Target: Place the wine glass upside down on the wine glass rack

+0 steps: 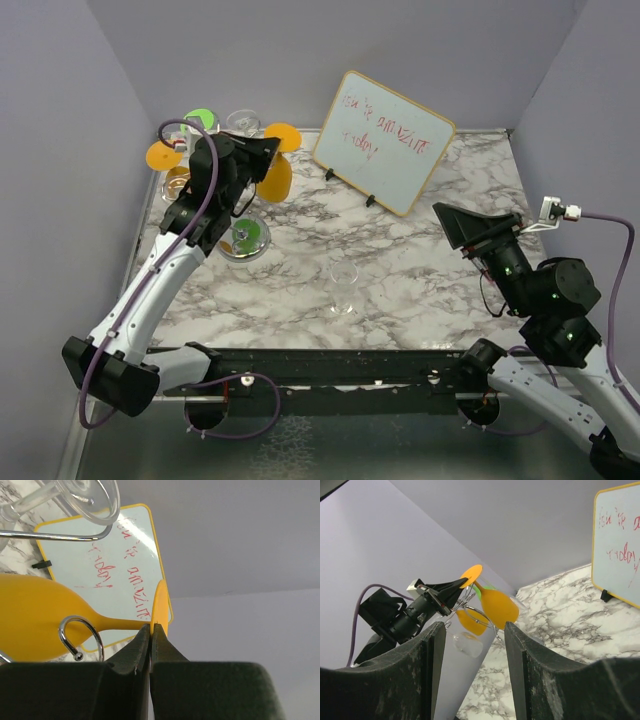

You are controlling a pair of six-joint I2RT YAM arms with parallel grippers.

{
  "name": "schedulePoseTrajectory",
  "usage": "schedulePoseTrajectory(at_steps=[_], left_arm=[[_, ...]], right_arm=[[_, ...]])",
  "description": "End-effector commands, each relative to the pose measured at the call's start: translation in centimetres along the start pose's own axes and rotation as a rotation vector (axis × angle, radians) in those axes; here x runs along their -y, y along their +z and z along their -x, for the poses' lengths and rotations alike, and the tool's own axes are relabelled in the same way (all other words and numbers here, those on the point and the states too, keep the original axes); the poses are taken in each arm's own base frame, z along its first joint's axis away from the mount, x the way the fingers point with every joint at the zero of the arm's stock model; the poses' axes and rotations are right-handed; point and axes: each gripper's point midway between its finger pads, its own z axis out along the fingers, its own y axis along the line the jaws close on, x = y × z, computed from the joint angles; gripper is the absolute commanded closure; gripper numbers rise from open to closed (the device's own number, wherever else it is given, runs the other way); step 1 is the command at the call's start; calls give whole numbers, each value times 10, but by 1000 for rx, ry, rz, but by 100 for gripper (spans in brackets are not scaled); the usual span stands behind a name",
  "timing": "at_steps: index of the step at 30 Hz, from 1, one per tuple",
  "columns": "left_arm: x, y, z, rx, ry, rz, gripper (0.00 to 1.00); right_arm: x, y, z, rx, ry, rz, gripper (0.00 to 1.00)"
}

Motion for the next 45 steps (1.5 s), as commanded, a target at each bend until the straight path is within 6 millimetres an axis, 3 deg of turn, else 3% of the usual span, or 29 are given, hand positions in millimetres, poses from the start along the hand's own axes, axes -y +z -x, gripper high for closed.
schedulePoseTrajectory(at_steps=[1, 11, 25, 45], left_arm=[[-7, -8, 20, 93, -16, 38, 100], [-26, -11, 25, 133, -66, 89, 100], [-22, -35, 38, 183, -168, 51, 100], [-32, -49, 33, 156, -242, 65, 100]], right_arm=[[4, -1, 2, 20, 5, -14, 45], [3, -5, 5, 24, 4, -17, 45], [6, -5, 4, 25, 2, -22, 44], [7, -5, 3, 23, 7, -24, 45]])
